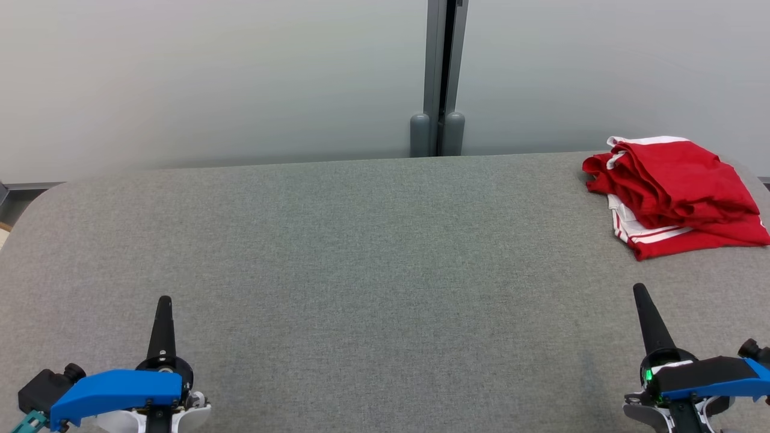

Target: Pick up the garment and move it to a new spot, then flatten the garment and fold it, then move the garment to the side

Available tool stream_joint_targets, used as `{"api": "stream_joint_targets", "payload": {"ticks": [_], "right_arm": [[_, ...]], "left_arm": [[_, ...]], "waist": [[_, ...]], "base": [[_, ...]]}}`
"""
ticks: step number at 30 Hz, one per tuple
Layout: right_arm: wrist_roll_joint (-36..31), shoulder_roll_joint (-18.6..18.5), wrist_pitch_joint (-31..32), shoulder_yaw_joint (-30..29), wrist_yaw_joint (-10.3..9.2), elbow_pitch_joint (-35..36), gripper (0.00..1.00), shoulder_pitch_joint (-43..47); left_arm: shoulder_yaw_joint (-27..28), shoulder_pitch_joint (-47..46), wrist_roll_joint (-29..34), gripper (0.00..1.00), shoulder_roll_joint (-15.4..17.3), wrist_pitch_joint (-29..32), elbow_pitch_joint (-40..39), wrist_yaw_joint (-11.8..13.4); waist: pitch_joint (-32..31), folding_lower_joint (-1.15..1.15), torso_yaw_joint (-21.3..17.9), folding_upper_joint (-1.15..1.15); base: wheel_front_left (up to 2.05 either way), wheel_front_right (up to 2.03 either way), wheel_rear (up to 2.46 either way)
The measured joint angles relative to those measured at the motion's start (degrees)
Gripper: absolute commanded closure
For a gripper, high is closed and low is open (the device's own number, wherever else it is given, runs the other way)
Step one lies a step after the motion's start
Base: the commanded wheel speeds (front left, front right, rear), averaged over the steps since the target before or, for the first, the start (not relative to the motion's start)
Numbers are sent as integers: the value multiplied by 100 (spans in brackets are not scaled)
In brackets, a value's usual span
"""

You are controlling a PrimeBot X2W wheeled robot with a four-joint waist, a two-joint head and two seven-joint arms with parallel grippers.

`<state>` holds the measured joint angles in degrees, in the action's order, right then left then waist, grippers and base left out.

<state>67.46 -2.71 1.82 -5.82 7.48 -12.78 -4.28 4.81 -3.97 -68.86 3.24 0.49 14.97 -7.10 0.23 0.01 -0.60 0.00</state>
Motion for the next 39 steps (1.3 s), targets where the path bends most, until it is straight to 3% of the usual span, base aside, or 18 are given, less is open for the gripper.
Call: {"api": "stream_joint_targets", "payload": {"ticks": [39], "right_arm": [[1927,-2,366,-49,0,-98,100,-132]], "left_arm": [[138,-156,-1824,100,-24,472,-59,-3]], "waist": [[-4,-1,44,0]], "base": [[0,0,0]]}}
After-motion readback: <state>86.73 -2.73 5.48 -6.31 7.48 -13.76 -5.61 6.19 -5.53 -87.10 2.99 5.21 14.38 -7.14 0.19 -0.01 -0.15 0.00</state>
